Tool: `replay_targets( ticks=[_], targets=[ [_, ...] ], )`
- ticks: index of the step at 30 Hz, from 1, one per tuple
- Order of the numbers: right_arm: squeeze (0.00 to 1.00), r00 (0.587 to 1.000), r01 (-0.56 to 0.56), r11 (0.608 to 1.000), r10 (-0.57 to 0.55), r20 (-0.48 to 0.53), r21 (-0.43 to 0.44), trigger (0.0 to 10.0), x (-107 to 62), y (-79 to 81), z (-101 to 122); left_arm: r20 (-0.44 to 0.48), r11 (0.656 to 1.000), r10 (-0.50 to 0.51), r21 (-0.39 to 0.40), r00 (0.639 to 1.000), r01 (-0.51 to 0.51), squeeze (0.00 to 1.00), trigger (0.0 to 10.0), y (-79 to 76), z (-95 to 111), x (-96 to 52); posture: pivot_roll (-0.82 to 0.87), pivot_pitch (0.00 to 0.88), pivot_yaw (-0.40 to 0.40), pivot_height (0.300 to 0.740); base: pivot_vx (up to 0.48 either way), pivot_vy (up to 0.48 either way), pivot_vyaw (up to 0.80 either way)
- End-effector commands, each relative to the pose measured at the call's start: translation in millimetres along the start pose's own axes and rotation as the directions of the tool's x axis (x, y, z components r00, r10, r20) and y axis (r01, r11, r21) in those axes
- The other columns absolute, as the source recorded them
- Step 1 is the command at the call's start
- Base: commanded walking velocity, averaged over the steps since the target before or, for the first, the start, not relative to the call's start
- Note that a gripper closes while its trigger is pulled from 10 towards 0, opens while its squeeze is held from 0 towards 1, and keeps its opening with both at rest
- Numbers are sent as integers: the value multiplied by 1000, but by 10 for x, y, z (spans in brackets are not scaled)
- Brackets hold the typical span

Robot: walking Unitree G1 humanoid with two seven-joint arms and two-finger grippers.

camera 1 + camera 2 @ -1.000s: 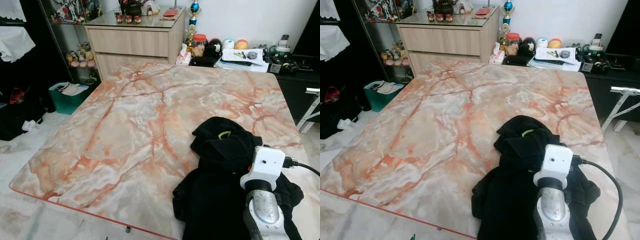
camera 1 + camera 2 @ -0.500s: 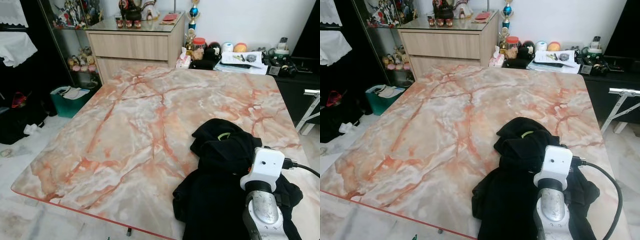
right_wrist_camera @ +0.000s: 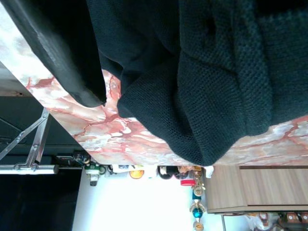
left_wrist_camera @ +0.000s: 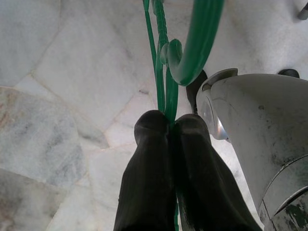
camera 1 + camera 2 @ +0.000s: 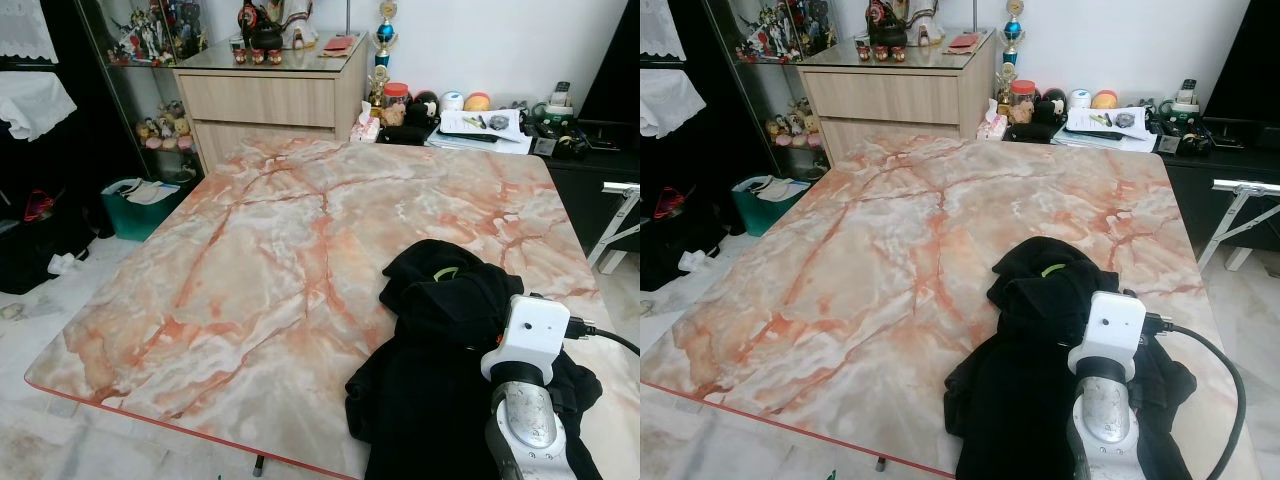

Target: Hang hanger

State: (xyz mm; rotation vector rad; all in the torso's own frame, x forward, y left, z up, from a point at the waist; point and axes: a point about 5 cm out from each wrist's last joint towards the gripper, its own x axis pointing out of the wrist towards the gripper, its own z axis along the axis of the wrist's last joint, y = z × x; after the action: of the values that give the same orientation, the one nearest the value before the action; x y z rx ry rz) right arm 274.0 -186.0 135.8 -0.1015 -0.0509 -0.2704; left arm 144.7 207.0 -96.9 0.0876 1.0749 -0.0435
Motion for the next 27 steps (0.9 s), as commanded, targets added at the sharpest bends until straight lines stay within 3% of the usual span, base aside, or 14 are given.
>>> replay_targets(
  ticks=[1, 27],
  targets=[
    [0, 1000, 7, 1000, -7, -7, 1, 10000, -6, -10, -22, -35, 1000, -10, 8, 999, 10, 0, 10000, -16, -90, -11, 60, 15, 73, 740, -270, 0, 0],
    [0, 1000, 15, 1000, -15, -9, -7, 10000, 14, -42, -14, -30, 1000, -14, 2, 999, 14, 0, 10000, -32, -83, -8, 67, 49, 55, 740, -276, 0, 0]
  ],
)
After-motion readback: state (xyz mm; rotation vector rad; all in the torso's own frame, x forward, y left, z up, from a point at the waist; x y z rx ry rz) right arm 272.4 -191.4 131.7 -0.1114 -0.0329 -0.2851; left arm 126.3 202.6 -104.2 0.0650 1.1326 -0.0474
